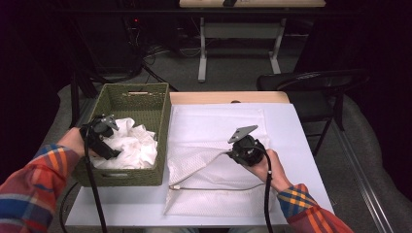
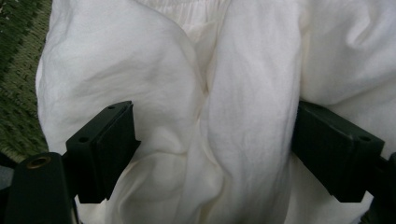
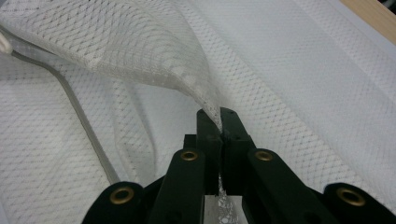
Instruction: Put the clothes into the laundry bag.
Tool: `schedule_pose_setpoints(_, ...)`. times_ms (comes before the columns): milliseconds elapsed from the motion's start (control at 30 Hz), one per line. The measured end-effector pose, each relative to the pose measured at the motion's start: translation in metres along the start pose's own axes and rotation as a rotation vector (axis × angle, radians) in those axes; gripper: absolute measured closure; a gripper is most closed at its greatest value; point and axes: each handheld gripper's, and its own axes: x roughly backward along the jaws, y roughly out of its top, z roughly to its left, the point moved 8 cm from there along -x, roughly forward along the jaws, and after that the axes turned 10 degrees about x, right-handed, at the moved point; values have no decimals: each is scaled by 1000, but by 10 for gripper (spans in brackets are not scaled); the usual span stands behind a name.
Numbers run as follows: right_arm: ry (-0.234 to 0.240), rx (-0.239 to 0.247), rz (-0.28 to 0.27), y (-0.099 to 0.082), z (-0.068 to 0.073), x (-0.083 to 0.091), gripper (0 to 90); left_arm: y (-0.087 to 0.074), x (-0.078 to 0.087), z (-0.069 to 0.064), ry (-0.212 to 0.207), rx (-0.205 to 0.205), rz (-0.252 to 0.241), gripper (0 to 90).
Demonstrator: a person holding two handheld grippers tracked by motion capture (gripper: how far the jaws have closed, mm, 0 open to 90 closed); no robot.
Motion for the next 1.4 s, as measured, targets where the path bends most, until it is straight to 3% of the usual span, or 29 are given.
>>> schedule_pose_setpoints(167,-1,-1,2,0,0,0,884,-3,8,0,17,-7,2,39)
schedule_pose_setpoints(367,-2,-1,1,0,0,0,884,-5,16,4,35,-6,-4,3)
schedule_pose_setpoints(533,-2,1,3,0,0,0,884,0,28,-3,-21,15,-70,0)
schedule_pose_setpoints(667,0,-3,6,0,0,0,884,3,27,-20,-82,-6,-89,0)
schedule_pose_setpoints(800,-1,0,4,0,0,0,883,0,12,-31,-100,-37,-40,0)
schedule_pose_setpoints(833,-1,0,5,0,0,-1,883,-1,8,-30,-78,-44,-21,0)
schedule_pose_setpoints(900,0,-2,6,0,1,-1,883,-2,0,-24,-71,-22,-1,0)
schedule_pose_setpoints(933,0,-1,5,0,1,-1,883,-2,-4,-19,-48,-7,12,0)
schedule_pose_setpoints(1033,2,-3,6,0,1,-2,883,0,-14,-9,-54,19,33,0)
schedule_pose_setpoints(1167,3,-5,10,-2,0,-2,882,2,-25,-6,-102,30,50,0)
schedule_pose_setpoints(1400,3,-5,8,-2,0,-2,882,4,-21,-19,-140,-22,58,0)
